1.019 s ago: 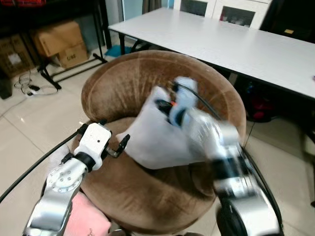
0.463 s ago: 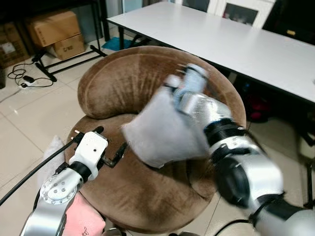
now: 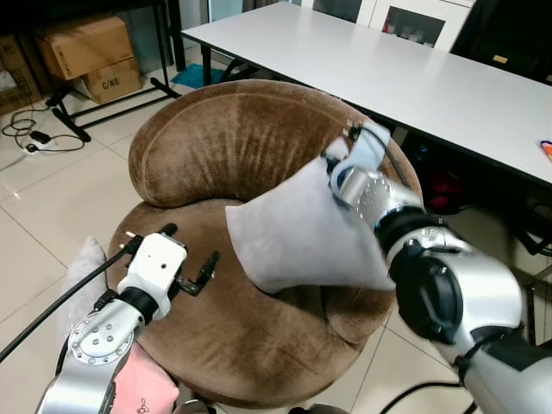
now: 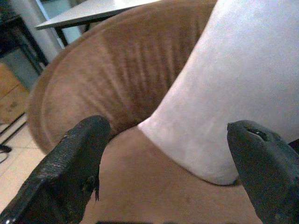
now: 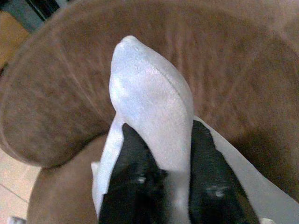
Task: Move the pillow to the sofa from floor
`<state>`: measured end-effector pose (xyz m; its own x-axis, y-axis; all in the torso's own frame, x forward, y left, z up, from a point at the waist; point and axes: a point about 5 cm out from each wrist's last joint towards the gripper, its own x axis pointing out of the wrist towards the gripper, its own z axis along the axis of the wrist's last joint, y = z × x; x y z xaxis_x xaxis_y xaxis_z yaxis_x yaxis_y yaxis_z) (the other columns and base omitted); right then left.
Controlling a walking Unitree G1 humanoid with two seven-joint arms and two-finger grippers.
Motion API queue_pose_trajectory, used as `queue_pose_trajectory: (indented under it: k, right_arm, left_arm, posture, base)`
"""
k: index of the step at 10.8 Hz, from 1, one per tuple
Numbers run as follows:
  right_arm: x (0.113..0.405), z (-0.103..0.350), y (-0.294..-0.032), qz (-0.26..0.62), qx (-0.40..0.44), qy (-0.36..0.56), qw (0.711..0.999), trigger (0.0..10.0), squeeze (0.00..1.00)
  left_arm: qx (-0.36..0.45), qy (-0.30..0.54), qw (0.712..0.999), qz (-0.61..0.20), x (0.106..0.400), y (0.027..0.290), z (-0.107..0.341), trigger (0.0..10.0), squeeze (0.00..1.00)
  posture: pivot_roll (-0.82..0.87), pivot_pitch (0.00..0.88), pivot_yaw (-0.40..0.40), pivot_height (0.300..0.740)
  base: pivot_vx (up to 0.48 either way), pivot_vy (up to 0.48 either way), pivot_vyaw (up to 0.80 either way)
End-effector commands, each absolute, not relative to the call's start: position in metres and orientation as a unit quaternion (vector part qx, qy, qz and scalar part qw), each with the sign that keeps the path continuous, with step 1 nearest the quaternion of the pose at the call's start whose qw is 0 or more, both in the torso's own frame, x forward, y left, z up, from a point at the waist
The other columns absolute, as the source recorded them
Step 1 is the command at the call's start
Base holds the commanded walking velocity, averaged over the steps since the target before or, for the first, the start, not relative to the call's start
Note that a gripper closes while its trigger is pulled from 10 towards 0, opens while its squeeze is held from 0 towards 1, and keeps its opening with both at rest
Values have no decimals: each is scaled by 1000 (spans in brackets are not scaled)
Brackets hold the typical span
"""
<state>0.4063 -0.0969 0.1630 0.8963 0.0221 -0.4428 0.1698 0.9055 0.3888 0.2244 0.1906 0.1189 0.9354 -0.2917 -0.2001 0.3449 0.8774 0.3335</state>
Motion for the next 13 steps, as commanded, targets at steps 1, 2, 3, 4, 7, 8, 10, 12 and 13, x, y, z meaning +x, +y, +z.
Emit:
queue_pose_trajectory:
  k: [1,2,3,4,7,8,10,12,13]
  right_arm:
    - [414,182,-105,-40,227,183,956,10000,1000]
    - [415,187,-108,-44,242,170,954,10000,1000]
    - [419,197,-122,-59,252,135,957,10000,1000]
    - [420,200,-130,-82,231,120,962,10000,1000]
    - [422,207,-135,-14,185,85,979,10000,0]
    - [420,204,-135,23,162,75,984,10000,0]
    - [415,191,-144,41,121,52,990,10000,0]
    - [381,152,-165,39,45,18,998,10000,0]
    - [345,136,-169,46,21,8,999,10000,0]
  left_arm:
    - [188,69,968,-154,224,192,122,10000,0]
    - [189,68,968,-151,224,193,122,10000,0]
    - [190,64,969,-143,225,194,123,10000,0]
    - [192,62,970,-139,227,195,123,10000,0]
    - [194,49,973,-114,233,197,126,10000,0]
    - [180,42,978,-92,234,198,127,10000,0]
    - [147,32,987,-55,235,198,127,10000,0]
    - [113,26,993,-9,238,195,125,10000,0]
    - [108,24,994,-14,238,191,124,10000,0]
  posture:
    - [24,0,-124,740]
    - [26,0,-125,740]
    - [23,0,-122,740]
    - [18,0,-117,740]
    - [18,0,-120,740]
    - [18,0,-122,740]
    - [9,0,-117,740]
    - [-8,0,-101,740]
    - [-27,0,-80,740]
  base:
    - [0,0,0]
    - [0,0,0]
    - [0,0,0]
    - [0,0,0]
    - [0,0,0]
    - [0,0,0]
    - [0,0,0]
    - [0,0,0]
    - [0,0,0]
